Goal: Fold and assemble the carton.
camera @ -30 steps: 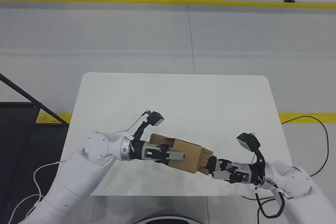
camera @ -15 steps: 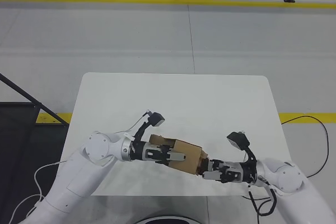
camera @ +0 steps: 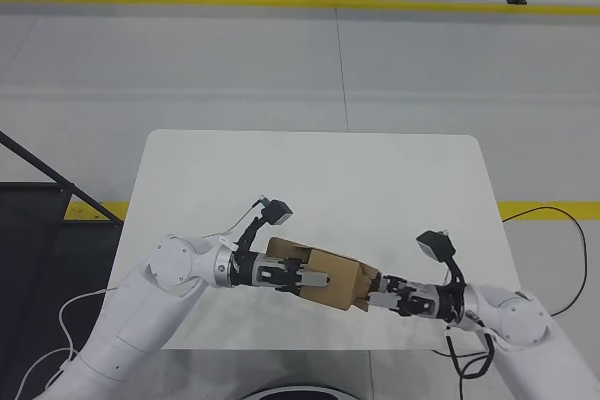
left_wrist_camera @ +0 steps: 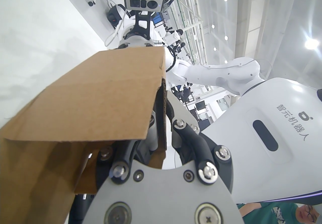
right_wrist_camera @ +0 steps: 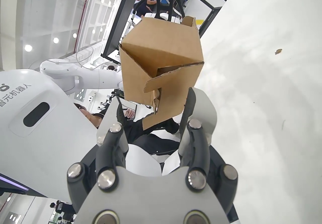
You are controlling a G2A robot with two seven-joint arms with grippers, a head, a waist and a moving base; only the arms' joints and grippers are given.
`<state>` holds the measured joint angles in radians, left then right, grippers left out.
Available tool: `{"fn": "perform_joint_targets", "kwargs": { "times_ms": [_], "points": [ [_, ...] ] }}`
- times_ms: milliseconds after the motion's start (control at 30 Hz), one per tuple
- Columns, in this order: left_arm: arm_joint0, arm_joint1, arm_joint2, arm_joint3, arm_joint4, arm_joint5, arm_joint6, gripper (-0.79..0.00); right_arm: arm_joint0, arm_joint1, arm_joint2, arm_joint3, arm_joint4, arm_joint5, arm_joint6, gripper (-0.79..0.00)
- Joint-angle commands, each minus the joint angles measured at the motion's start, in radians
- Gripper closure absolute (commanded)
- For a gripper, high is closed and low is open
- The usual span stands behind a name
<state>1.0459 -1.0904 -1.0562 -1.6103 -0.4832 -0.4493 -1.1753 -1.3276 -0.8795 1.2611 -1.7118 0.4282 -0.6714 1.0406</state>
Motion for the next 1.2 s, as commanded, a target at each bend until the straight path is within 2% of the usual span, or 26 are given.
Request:
{"fn": "perform_joint_targets", "kwargs": {
  "times_ms": [0,33,67,400,467,567,600,667,733,933,1067,1167],
  "points": [
    [0.000,0.000,0.000,0.002,0.001,0.002,0.000,0.000,-0.008,0.001,0.008,-0.006,0.000,-0.002,-0.001,-0.453],
    [0.000,0.000,0.000,0.002,0.001,0.003,0.000,0.000,-0.011,0.002,0.013,-0.008,-0.002,-0.003,-0.002,-0.400],
    [0.000,0.000,0.000,0.002,0.001,0.003,0.000,0.000,-0.014,0.002,0.016,-0.010,-0.002,-0.002,-0.002,-0.388],
    [0.000,0.000,0.000,0.003,0.001,-0.001,-0.003,0.000,-0.009,0.000,0.012,-0.019,-0.012,0.026,-0.001,-0.354],
    [0.000,0.000,0.000,0.003,0.001,-0.001,-0.003,0.000,-0.004,-0.001,0.010,-0.017,-0.011,0.030,0.002,-0.296],
    [0.000,0.000,-0.001,0.002,0.000,-0.001,-0.004,0.000,-0.001,-0.002,0.007,-0.015,-0.010,0.030,0.004,-0.265],
    [0.000,0.000,-0.001,0.002,-0.001,-0.001,-0.003,0.000,-0.001,-0.002,0.007,-0.015,-0.008,0.030,0.005,-0.219],
    [0.000,0.000,-0.002,0.002,0.000,-0.001,-0.005,0.000,0.001,-0.003,0.007,-0.013,-0.005,0.029,0.006,-0.194],
    [0.001,0.000,-0.002,0.002,0.000,-0.004,-0.004,0.000,0.001,-0.003,0.008,-0.009,0.000,0.028,0.009,-0.129],
    [0.001,0.000,-0.002,0.003,-0.002,-0.006,-0.004,0.000,0.006,-0.005,0.007,0.008,0.026,0.017,0.022,-0.102],
    [0.000,0.000,-0.001,0.001,-0.004,-0.009,-0.008,0.000,0.009,-0.006,0.006,0.018,0.064,0.006,0.045,-0.028],
    [-0.002,-0.001,0.003,-0.002,-0.021,-0.015,-0.020,0.000,0.014,-0.006,0.004,0.029,0.098,-0.003,0.075,-0.018]
  ]
}}
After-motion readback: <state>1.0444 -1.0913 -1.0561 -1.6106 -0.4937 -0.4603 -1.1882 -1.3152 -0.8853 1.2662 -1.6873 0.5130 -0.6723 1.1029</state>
